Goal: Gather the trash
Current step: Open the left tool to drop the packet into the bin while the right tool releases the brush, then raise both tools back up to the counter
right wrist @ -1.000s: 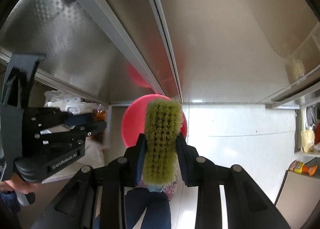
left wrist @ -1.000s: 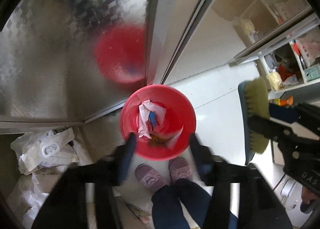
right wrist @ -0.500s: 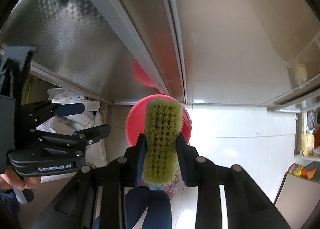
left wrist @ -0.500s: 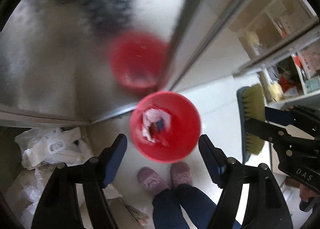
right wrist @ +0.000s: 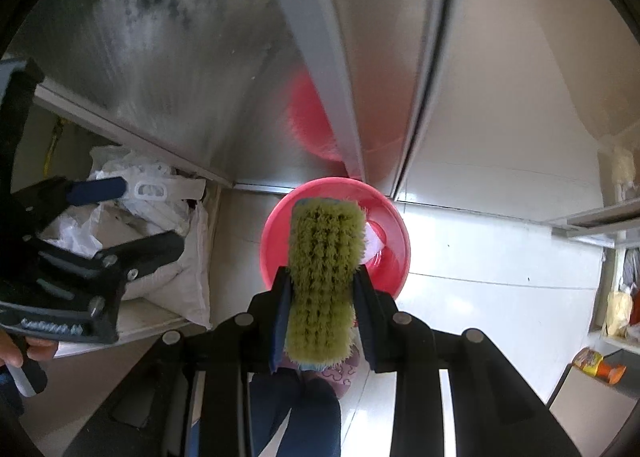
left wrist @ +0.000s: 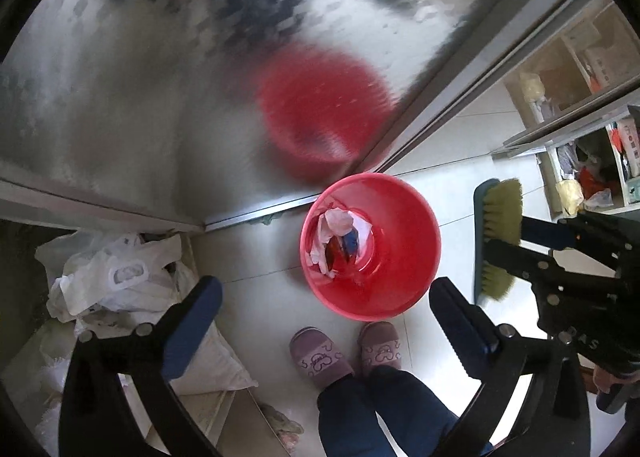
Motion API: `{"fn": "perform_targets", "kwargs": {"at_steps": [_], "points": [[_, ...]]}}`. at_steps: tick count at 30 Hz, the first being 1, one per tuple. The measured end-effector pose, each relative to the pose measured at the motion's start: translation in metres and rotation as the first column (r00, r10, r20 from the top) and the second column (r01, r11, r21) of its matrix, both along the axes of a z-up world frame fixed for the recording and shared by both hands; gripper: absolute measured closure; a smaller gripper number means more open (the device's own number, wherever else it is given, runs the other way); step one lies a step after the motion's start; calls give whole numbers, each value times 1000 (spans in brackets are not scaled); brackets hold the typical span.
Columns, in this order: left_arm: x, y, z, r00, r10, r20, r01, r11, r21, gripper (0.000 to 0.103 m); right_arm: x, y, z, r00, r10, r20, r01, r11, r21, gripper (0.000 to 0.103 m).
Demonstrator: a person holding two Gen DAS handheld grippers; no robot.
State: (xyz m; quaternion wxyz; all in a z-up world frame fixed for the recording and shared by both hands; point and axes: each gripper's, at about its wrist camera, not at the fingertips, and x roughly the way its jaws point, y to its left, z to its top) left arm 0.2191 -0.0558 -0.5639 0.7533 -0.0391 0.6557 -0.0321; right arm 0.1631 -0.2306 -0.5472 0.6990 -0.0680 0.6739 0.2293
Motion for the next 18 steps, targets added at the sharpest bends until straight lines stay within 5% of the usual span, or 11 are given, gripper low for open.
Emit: {"fn": "perform_targets", "kwargs": {"at_steps": [3,5,7,10,18], "points": [[-1,6,0,1000,12,-4,-12,1000,-11,0,1,1,-7,1000,9,4,-9,1000,-29,74],[-2,7,0,1000,14,-4,-14,1000,-3,0,2,0,-11,1000,14,-10,-14,1000,-24,64],[-5,7,1,1000,15,-5,-15,1000,5,0,2,-2,-11,1000,7,-13,-7,1000,-8,33],[-9,5,6,1000,14,-2,-14,1000,13,0,1,-6,-3,1000,-5,-9,5,1000,7,7],[-24,0,47,1000,11,19,-11,1000,5,0,-12,-9,40,1000,11,24,-10,999,-30,1]]}}
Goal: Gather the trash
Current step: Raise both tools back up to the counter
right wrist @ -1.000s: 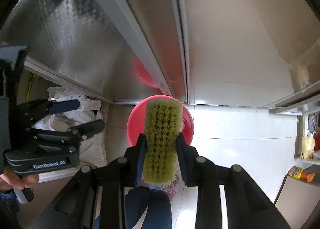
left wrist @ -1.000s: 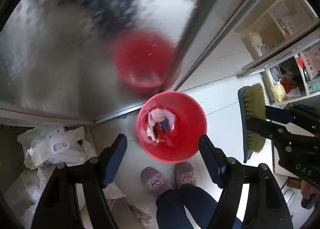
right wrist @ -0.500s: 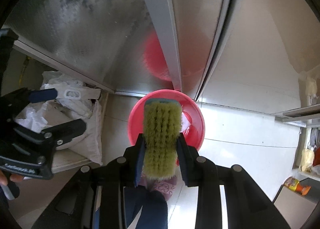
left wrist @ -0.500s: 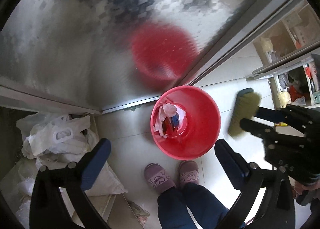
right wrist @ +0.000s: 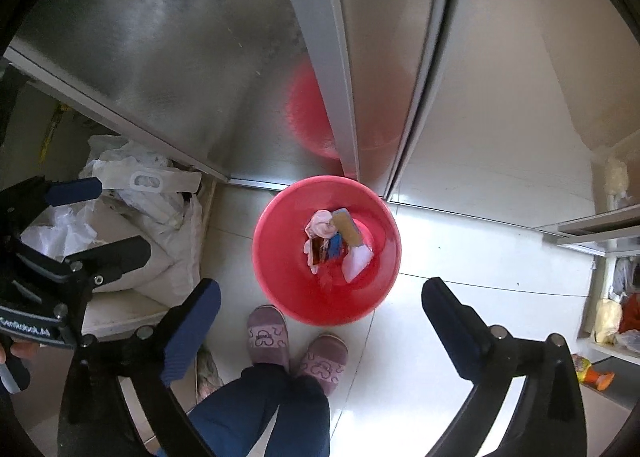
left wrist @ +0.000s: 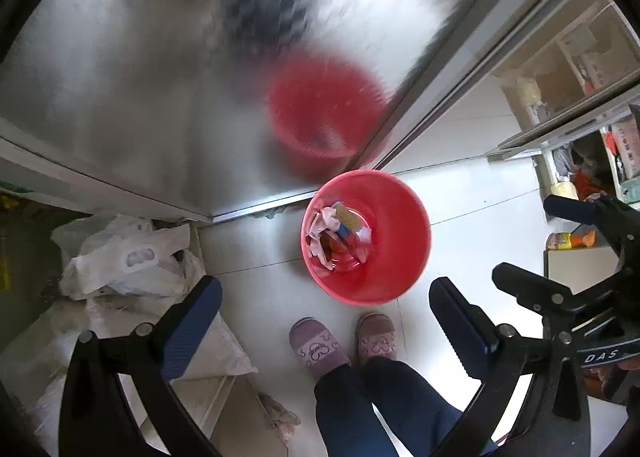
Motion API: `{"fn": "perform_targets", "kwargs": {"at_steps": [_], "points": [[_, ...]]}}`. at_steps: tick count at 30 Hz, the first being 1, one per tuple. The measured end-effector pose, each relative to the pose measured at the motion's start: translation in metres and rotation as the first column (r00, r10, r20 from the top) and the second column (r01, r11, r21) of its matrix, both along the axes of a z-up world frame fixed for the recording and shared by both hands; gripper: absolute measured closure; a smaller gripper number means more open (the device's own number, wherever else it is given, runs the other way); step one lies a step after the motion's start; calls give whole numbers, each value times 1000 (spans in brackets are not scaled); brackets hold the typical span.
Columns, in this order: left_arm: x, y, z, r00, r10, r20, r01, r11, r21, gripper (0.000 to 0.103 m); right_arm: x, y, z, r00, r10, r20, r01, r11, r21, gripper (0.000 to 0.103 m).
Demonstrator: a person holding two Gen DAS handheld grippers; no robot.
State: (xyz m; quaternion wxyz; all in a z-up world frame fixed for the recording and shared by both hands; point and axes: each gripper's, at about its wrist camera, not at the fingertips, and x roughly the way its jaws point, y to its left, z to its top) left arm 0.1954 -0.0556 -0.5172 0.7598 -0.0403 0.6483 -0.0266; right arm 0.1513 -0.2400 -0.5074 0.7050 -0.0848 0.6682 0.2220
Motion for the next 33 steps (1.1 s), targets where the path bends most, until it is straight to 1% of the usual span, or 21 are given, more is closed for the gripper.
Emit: {"fn": "perform_targets", "kwargs": {"at_steps": [2,5,8,11,13,14,17,21,25,28,30,31,33], "points": [[-4,-3,23,1000,3,15,-3,1000,-7,0,-2,0,17,1000,10,11,-10,1000,-11,1],[-10,-9,68,999,0,36,1,1000,-4,0,-3,-6,56,999,13,33,-12,1000,-15,1],[-15,-14,117,999,-12,48,11,1000,20,0,1,-11,101,1000,9,28,-9,1000,-14,1],[-19,-17,176,997,5,81,-5,1000,7,0,5,-15,152,999,-4,43,4,1000,7,1],[-21,-19,209,995,13,98,-14,1000,6,0,10,-17,185,999,-12,52,11,1000,30,1],[-22,-19,221,995,11,103,-11,1000,5,0,13,-17,202,998,-12,61,10,999,32,1],[-19,-19,261,991,-4,135,1,1000,19,0,20,-13,241,995,4,96,-7,1000,28,1],[-10,-14,311,981,-9,193,-2,999,54,0,31,-7,282,989,37,145,-46,997,58,1],[0,0,346,970,24,241,-40,997,64,0,44,0,315,975,53,214,-75,992,97,1],[10,17,367,964,68,257,-81,996,41,0,56,10,337,962,67,264,-102,988,120,1],[17,29,378,959,83,269,-101,993,54,0,67,19,350,955,89,283,-134,980,144,1],[19,28,381,958,84,275,-105,993,60,0,72,24,356,950,101,294,-151,977,152,1],[28,41,391,953,94,288,-120,990,76,0,82,38,367,933,134,333,-194,969,155,1]]}}
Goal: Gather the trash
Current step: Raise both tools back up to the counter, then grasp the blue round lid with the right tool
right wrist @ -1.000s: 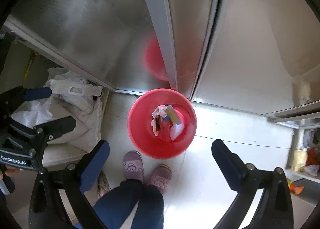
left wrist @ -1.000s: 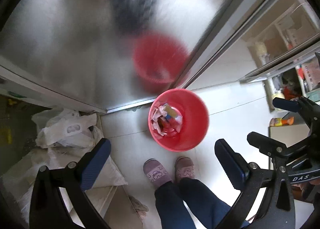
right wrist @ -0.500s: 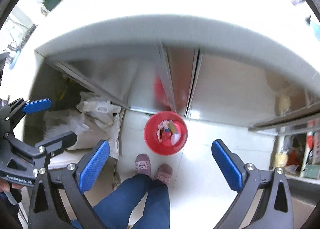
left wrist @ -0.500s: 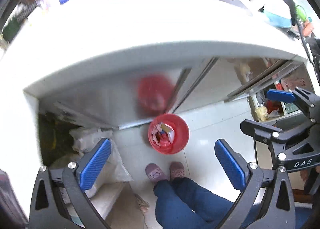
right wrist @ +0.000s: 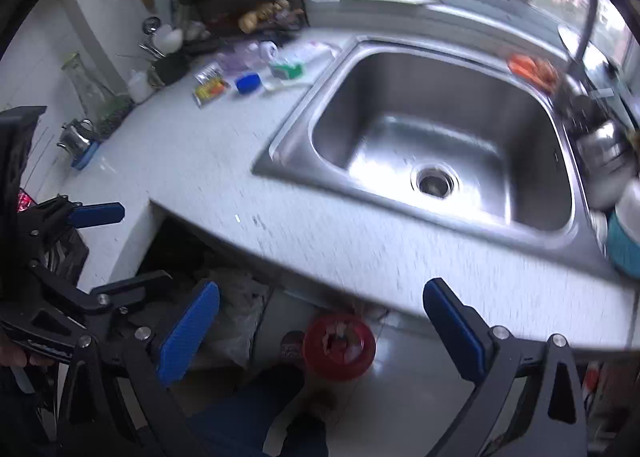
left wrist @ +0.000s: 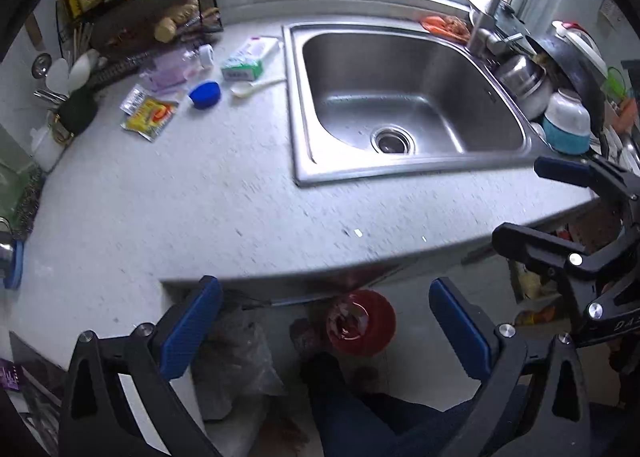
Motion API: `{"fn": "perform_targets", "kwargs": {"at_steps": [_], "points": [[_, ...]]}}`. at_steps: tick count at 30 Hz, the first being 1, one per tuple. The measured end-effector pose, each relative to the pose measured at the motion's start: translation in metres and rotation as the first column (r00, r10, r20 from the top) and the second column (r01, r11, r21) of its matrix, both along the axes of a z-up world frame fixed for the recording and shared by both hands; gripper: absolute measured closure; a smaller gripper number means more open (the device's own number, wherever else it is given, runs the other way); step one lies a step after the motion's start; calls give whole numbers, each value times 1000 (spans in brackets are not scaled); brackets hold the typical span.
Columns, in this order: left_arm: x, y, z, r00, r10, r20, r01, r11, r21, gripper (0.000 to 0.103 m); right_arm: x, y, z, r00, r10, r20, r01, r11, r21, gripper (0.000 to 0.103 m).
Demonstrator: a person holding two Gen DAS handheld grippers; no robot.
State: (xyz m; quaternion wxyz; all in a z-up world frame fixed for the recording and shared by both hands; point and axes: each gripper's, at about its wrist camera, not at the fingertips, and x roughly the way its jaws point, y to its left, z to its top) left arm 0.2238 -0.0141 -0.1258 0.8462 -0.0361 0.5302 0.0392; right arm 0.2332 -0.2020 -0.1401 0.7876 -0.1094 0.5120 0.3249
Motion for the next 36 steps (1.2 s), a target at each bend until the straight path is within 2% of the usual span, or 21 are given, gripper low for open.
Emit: {"fn": "perform_targets", "kwargs": {"at_steps": [3,7,14,22,34,36], "points": [[13,23,12,999,29,21,-29,1000,8,0,12,26,9,998,47,41,-47,999,3,1],[34,59,25,998,54,38,-54,999,1,0,32,58,10,995,88,54,-89,996,12,1],[70,131,29,995,99,28,-99,995,-7,0,73,127,18,987,153,56,-153,988,3,1],[112,215,4,984,175,-20,-176,982,-66,0,121,196,6,980,201,5,-201,980,-8,1],[149,288,-48,965,230,-122,-246,961,-131,0,169,276,-50,965,249,-81,-255,964,-80,1],[152,293,-54,964,230,-136,-247,961,-128,0,175,284,-60,963,251,-101,-260,962,-86,6]]}}
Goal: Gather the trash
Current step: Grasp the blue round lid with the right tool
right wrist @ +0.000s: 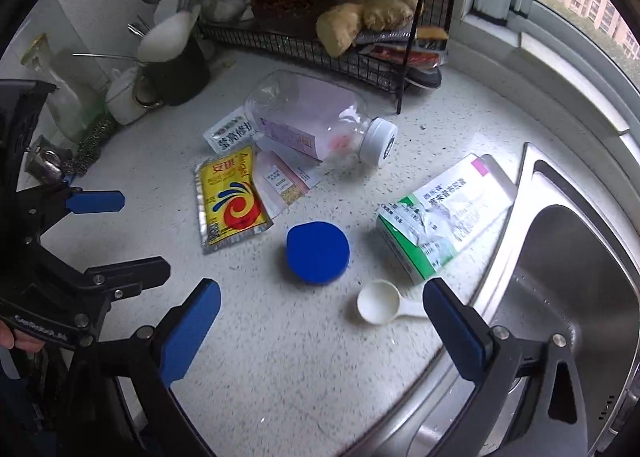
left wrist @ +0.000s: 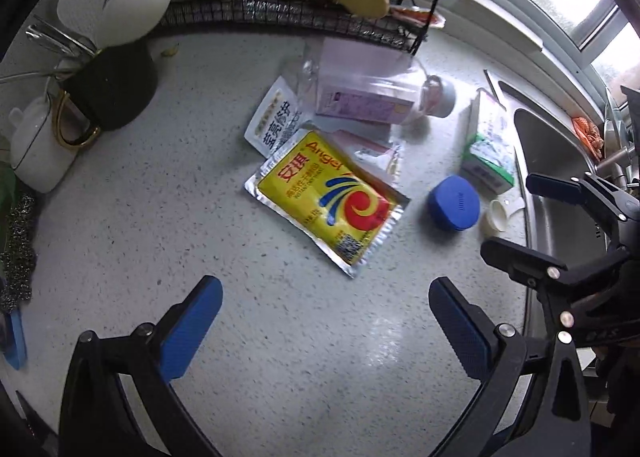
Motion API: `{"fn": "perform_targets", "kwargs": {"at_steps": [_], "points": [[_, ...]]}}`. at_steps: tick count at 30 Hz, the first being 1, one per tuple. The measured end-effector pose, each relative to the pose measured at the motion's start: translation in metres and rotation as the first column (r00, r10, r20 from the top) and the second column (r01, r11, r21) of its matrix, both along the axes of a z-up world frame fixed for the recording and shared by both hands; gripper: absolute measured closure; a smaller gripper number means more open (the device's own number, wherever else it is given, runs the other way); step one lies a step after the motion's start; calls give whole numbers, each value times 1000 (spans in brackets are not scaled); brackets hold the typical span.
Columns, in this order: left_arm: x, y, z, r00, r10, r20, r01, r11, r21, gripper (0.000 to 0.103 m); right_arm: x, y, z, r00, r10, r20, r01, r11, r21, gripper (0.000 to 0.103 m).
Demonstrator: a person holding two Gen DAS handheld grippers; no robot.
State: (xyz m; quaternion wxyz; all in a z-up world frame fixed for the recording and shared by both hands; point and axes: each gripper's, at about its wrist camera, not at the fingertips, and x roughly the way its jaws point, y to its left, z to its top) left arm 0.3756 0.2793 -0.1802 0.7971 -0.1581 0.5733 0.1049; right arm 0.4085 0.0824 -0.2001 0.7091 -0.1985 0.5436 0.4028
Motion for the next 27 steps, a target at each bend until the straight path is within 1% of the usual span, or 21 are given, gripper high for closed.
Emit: {"fn": "perform_targets", "kwargs": {"at_steps": [1,5,9,11,12,13,14,17,21,27], "points": [[0,3,-2,1000,0,-5,0,1000,3,0,3,5,-6,1000,4,-15,-4,1000,-9,10],[4,15,-13,1000,3,-16,-3,1000,-20,0,7,20,-23,999,29,-32,-31,998,-46,15],[8,20,-22,1000,4,-28,-5,999,-35,0,8,32,-34,999,48,-13,-49,996,-80,29],[9,22,-27,999,8,-40,-9,999,-45,0,8,37,-39,998,59,-16,-60,994,-86,38],[9,23,-29,999,11,-44,-13,998,-54,0,7,38,-41,998,65,-12,-66,994,-93,52],[10,24,-32,999,14,-46,-17,998,-61,0,5,39,-39,997,72,16,-70,993,-93,60],[10,25,-33,999,18,-44,-21,998,-68,0,4,40,-38,997,78,22,-75,993,-93,60],[12,27,-33,999,37,-36,-40,995,-87,0,0,39,-34,998,70,7,-69,994,-80,60],[21,29,-34,994,102,-40,-106,987,-124,0,-5,31,-21,999,47,21,-45,997,-67,60],[48,26,-40,983,174,-64,-181,976,-123,0,0,16,-6,1000,-6,24,7,998,-65,60]]}}
